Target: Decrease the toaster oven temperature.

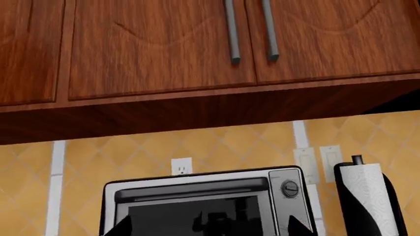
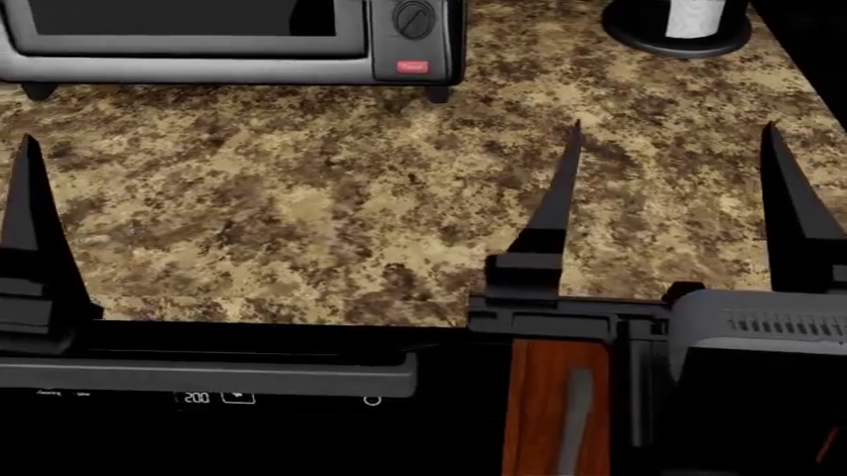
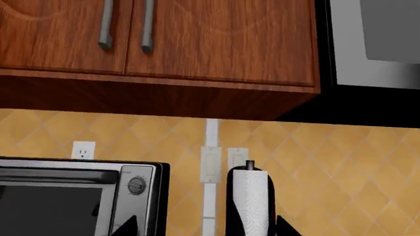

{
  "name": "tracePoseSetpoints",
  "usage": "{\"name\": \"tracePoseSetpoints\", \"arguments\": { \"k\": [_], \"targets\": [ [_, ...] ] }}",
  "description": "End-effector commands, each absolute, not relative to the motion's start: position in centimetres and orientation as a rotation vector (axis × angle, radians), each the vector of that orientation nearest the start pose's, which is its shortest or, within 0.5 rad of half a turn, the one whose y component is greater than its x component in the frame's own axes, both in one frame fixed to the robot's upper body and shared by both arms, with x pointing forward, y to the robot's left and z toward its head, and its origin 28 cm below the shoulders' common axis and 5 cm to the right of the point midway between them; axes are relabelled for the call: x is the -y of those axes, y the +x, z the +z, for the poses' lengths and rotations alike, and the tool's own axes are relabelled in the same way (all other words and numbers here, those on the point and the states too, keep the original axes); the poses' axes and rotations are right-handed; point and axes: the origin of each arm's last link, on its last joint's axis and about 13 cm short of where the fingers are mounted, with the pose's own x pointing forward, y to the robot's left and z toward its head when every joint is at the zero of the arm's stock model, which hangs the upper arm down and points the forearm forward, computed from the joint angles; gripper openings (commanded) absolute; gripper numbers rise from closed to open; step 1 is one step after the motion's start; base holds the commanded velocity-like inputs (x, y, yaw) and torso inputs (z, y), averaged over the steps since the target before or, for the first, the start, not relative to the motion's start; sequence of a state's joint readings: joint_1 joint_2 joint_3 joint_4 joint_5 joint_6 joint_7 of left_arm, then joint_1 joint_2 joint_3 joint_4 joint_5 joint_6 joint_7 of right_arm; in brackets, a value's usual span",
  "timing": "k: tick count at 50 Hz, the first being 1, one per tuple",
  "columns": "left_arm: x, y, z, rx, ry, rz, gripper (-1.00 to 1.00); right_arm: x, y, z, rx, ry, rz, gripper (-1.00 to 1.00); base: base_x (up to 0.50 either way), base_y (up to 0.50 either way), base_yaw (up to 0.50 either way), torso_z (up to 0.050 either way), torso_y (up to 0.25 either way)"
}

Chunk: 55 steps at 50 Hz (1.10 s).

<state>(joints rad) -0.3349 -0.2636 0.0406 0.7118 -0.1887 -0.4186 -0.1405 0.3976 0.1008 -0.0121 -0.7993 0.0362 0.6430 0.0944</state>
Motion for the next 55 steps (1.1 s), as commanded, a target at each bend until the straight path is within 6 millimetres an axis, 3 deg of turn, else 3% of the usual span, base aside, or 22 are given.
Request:
{"name": "tracePoseSetpoints", "arguments": {
  "k": [1,26,27,52,54,55],
  "targets": [
    [-22.96,22.41,20.19,0.621,0.095,-0.019,1.00,10.75,22.15,21.68,0.564,-0.040,-0.062,1.00,0.00,0.29,0.00,0.000,0.000],
    [-22.60,22.47,19.89,0.634,0.109,-0.029,1.00,11.04,22.33,21.20,0.529,-0.047,-0.066,1.00,0.00,0.28,0.00,0.000,0.000],
    [-22.73,22.58,20.62,0.627,0.104,-0.030,1.00,10.83,22.40,21.26,0.525,-0.033,-0.064,1.00,0.00,0.29,0.00,0.000,0.000],
    [-22.84,22.51,20.67,0.626,0.097,-0.023,1.00,10.89,22.21,21.30,0.505,-0.021,-0.073,1.00,0.06,0.00,0.00,0.000,0.000],
    [-22.85,22.51,19.91,0.627,0.096,-0.022,1.00,10.87,22.19,21.27,0.505,-0.021,-0.069,1.00,0.26,0.00,0.00,0.000,0.000],
    [-22.86,22.49,20.64,0.628,0.096,-0.022,1.00,10.87,22.17,21.28,0.503,-0.021,-0.070,1.00,0.26,0.00,0.00,0.000,0.000]
  ]
}}
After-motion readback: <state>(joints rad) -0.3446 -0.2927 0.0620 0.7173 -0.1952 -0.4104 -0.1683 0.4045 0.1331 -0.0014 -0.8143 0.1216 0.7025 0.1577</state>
